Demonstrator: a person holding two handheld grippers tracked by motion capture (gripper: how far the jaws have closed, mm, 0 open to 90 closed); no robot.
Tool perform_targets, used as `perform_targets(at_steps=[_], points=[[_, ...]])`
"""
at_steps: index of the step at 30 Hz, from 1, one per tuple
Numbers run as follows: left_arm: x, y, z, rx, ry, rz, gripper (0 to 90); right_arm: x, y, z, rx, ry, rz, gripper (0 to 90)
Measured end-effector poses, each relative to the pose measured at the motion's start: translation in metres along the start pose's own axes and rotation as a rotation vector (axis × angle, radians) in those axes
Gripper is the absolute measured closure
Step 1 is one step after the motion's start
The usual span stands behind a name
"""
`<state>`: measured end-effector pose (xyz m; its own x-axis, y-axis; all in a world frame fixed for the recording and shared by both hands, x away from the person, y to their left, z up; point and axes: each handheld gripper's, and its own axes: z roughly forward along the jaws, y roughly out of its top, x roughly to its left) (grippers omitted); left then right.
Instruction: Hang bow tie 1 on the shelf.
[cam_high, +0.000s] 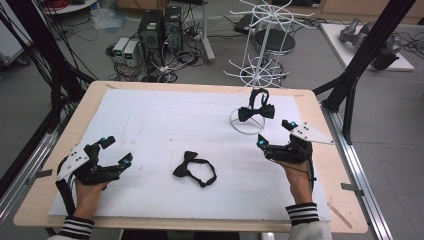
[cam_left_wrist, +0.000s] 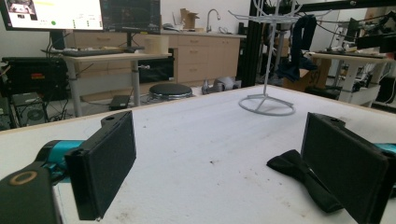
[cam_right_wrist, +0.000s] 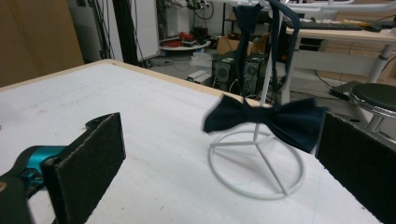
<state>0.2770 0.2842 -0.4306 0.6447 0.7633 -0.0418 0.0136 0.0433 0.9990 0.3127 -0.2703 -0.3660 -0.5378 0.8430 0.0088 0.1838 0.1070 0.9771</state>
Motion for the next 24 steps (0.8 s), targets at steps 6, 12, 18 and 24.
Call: perform_targets(at_steps=[6, 12, 18, 24], points=[[-0.001, -0.003, -0.001, 0.0, 0.012, 0.001, 10.8, 0.005, -0.012, -0.009, -0.02, 0.002, 0.005, 0.9], [-0.001, -0.005, -0.003, 0.002, 0.028, 0.0, 10.8, 0.012, -0.022, -0.019, -0.059, -0.012, -0.005, 0.9], [-0.001, -0.005, -0.002, 0.0, 0.026, -0.005, 10.8, 0.02, -0.039, -0.023, -0.07, -0.033, -0.025, 0.9], [-0.002, -0.005, -0.001, 0.003, 0.022, -0.001, 10.8, 0.023, -0.046, -0.023, -0.065, -0.04, -0.036, 1.0]])
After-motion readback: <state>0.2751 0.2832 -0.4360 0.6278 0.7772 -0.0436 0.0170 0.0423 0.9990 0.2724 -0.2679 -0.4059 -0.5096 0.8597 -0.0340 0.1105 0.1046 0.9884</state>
